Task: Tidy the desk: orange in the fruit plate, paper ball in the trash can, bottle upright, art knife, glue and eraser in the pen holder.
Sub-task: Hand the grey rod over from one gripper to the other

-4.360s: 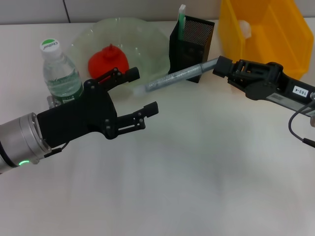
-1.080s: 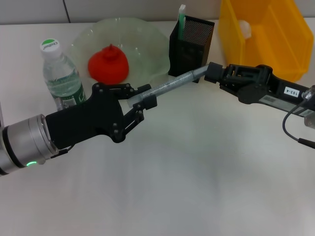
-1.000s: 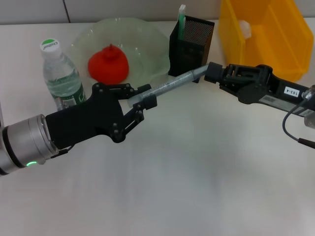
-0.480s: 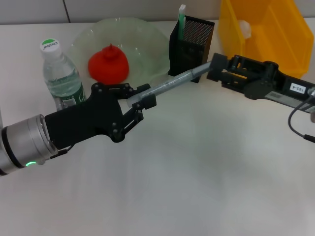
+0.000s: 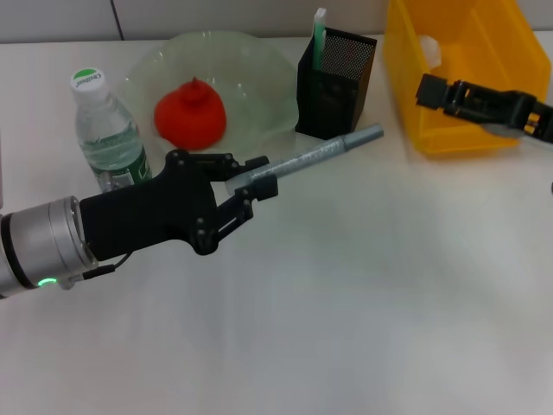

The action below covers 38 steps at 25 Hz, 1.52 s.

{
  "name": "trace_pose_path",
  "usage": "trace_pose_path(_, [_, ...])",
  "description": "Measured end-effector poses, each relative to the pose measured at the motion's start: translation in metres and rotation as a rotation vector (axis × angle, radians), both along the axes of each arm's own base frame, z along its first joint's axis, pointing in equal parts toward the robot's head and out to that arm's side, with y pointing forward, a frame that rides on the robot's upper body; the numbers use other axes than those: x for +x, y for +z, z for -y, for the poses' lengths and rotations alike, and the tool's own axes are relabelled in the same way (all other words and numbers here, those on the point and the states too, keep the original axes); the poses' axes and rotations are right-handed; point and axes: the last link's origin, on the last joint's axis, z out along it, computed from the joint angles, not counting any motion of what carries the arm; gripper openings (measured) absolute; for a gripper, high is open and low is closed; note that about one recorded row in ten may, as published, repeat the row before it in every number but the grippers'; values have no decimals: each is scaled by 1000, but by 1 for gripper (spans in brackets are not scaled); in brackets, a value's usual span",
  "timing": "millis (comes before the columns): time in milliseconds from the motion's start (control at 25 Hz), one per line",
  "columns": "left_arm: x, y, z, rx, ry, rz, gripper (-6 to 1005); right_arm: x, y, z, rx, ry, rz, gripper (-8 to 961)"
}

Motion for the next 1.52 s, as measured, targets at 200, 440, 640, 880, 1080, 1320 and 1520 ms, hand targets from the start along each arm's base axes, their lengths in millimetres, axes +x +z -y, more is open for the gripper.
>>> trace_pose_path(200, [5, 5, -5, -102, -10, -76, 179, -8, 16, -12, 36, 63, 69, 574])
trace_pose_path(440, [12, 15, -16, -169, -11, -168, 177, -37, 25, -30, -33, 218, 224, 572])
trace_pose_path(640, [22, 20, -26, -228, -8, -248, 179, -74, 33, -45, -131, 377, 408, 564])
trace_pose_path(880, [30, 25, -36, -275, -4, -308, 179, -130, 34, -61, -259, 577, 633, 550])
trace_pose_path(1080, [38, 31, -42, -302, -4, -350, 178, -172, 21, -66, -370, 726, 874, 537])
trace_pose_path(1320, [43, 32, -47, -318, -14, -391, 178, -203, 2, -67, -413, 841, 1027, 523])
trace_pose_path(1520, [45, 30, -46, -329, -23, -398, 177, -218, -19, -61, -443, 927, 1087, 510])
